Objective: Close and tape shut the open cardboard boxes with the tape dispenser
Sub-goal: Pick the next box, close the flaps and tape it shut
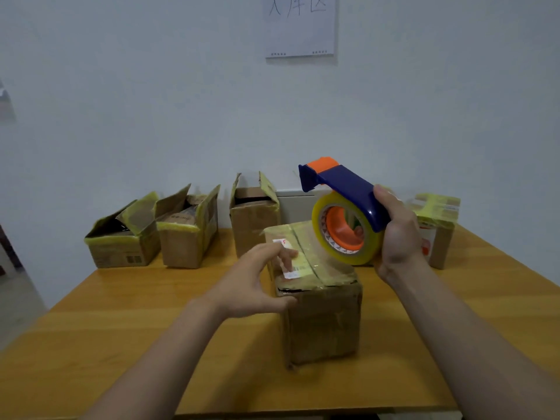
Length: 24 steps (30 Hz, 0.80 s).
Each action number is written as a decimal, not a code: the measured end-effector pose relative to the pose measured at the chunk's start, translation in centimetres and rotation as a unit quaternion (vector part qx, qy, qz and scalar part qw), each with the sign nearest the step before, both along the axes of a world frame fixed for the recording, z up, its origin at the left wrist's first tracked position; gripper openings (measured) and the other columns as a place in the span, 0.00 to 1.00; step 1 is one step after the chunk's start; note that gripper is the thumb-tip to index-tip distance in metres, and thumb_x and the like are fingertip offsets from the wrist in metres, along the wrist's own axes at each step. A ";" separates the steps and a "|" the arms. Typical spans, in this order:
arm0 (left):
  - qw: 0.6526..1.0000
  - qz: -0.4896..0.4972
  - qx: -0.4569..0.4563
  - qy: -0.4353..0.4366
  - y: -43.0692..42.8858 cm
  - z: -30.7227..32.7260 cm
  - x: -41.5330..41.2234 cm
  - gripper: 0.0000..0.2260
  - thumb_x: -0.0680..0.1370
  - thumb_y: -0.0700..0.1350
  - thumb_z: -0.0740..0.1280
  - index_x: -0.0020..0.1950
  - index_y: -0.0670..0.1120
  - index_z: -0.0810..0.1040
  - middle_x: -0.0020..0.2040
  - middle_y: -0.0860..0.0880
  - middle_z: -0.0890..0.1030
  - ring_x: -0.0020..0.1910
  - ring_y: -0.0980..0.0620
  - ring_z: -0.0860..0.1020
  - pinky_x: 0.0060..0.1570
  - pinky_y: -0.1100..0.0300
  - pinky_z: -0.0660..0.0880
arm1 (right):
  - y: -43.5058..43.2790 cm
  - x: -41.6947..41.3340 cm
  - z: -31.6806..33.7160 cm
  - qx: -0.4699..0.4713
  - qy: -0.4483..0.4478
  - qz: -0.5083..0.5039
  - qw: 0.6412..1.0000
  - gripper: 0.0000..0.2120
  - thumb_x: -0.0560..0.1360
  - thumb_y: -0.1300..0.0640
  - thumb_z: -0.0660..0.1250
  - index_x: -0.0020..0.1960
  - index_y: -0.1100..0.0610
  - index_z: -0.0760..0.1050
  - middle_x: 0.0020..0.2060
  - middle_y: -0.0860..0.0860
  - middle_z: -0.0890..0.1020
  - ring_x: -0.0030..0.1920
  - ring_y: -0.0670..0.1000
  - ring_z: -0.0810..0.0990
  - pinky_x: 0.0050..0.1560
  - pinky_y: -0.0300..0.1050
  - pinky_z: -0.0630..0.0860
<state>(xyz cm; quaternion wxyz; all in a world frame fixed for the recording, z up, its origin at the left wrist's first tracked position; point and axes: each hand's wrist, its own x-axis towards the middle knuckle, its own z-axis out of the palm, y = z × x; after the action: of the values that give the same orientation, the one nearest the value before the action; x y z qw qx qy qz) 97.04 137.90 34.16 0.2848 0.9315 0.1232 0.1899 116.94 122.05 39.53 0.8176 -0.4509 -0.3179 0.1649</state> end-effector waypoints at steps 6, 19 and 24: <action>0.988 0.026 0.116 0.100 1.1 0.6 0.7 0.53 0.63 0.76 0.74 0.83 0.62 0.56 0.83 0.62 0.54 0.81 0.59 0.53 0.79 0.54 0.58 | 0.8 -0.6 -0.2 -0.016 0.005 0.007 1.000 0.22 0.76 0.43 0.66 0.60 0.58 0.82 0.51 0.57 0.86 0.51 0.58 0.84 0.55 0.57 0.78; 0.976 0.021 0.188 0.107 1.6 1.0 -0.4 0.48 0.69 0.74 0.71 0.83 0.58 0.58 0.80 0.66 0.52 0.79 0.67 0.48 0.77 0.58 0.53 | -0.7 0.6 -0.2 -0.081 -0.011 0.038 0.996 0.13 0.82 0.48 0.63 0.54 0.54 0.83 0.44 0.52 0.86 0.44 0.52 0.84 0.39 0.45 0.78; 0.985 0.023 0.128 0.112 1.9 1.1 -0.9 0.48 0.68 0.74 0.72 0.83 0.61 0.59 0.83 0.61 0.58 0.81 0.60 0.55 0.80 0.49 0.59 | -2.0 1.1 0.5 -0.123 -0.056 0.087 0.987 0.13 0.80 0.49 0.63 0.49 0.56 0.83 0.37 0.51 0.85 0.36 0.49 0.83 0.33 0.41 0.77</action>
<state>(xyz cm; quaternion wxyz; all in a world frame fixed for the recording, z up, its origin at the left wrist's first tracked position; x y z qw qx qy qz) 96.12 139.80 35.22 0.1428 0.9727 0.1503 0.1045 118.01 120.03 40.08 0.7195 -0.5272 -0.3782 0.2475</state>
